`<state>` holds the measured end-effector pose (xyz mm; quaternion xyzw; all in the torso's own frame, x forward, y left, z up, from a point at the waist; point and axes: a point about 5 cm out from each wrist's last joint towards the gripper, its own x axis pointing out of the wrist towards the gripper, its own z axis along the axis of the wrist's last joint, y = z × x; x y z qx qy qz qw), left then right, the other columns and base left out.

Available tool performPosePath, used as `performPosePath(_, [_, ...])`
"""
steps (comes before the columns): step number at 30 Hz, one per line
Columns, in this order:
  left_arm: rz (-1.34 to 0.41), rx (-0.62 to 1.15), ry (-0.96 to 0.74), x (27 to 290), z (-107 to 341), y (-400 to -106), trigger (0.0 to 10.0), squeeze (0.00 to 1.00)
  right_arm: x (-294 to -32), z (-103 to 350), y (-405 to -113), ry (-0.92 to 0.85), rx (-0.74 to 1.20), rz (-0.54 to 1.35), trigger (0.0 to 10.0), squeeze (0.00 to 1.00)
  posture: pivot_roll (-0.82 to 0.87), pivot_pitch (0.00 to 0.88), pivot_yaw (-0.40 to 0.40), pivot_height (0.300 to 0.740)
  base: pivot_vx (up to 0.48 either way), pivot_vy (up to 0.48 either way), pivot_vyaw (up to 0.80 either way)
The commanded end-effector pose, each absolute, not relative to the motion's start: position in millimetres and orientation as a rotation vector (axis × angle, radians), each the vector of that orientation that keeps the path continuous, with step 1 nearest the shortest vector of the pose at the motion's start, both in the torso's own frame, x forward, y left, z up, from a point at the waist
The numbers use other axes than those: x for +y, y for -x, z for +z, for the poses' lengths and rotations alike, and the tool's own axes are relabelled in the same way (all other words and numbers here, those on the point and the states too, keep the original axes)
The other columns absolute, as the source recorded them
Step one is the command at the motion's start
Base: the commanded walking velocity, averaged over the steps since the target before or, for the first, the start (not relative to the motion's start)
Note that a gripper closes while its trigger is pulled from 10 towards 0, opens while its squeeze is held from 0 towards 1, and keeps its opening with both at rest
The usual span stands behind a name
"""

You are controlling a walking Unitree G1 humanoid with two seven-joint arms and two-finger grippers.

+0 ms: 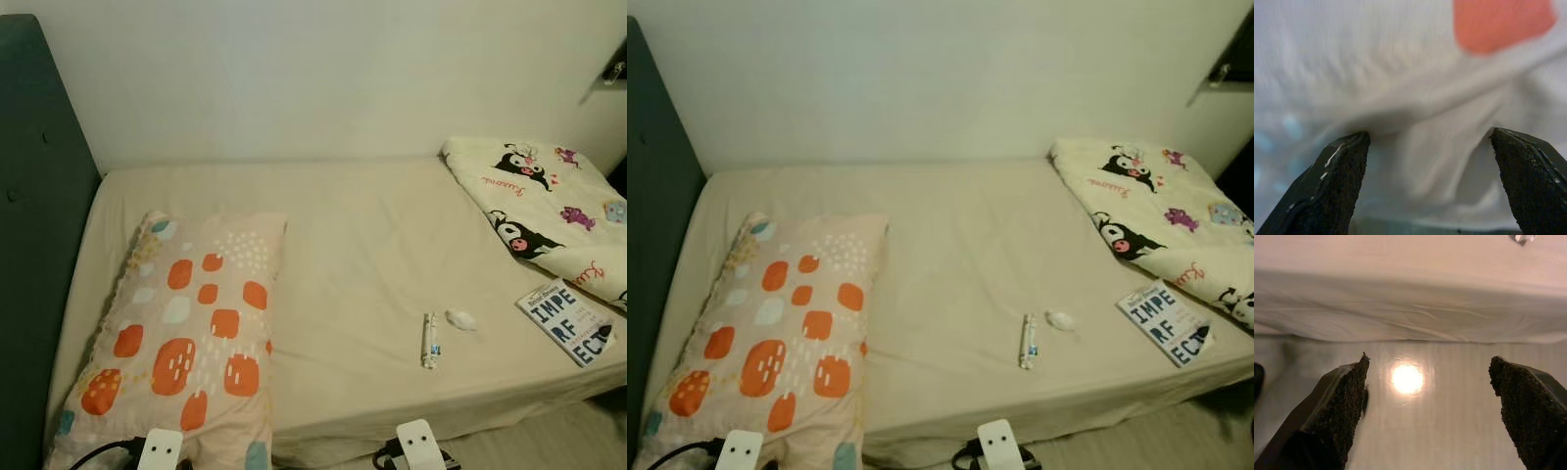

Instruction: Clean up the room

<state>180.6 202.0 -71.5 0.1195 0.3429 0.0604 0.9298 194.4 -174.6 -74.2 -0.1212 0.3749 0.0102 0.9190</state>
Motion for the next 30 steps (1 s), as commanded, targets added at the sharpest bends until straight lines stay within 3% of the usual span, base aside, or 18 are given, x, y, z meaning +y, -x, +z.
performPosePath(1, [0.102,0.687,-0.236,197.8,-70.7,-182.2,10.0,0.0,-175.5,-76.2,-189.7,0.222,0.776,-0.002,10.0,0.0,0.06,0.0,-0.011,0.74,0.0,0.0,0.0])
performPosePath(17, [0.137,0.611,-0.19,195.9,-60.5,-198.0,10.0,0.0,-171.4,-74.9,-189.7,0.223,0.74,-0.008,10.0,0.0,0.03,0.0,0.009,0.74,0.0,0.0,0.0])
performPosePath(30, [0.149,0.629,-0.158,197.0,-62.5,-194.8,10.0,0.0,-165.5,-73.2,-190.7,0.223,0.706,0.057,10.0,0.0,0.03,0.0,0.009,0.74,0.0,0.0,0.0])
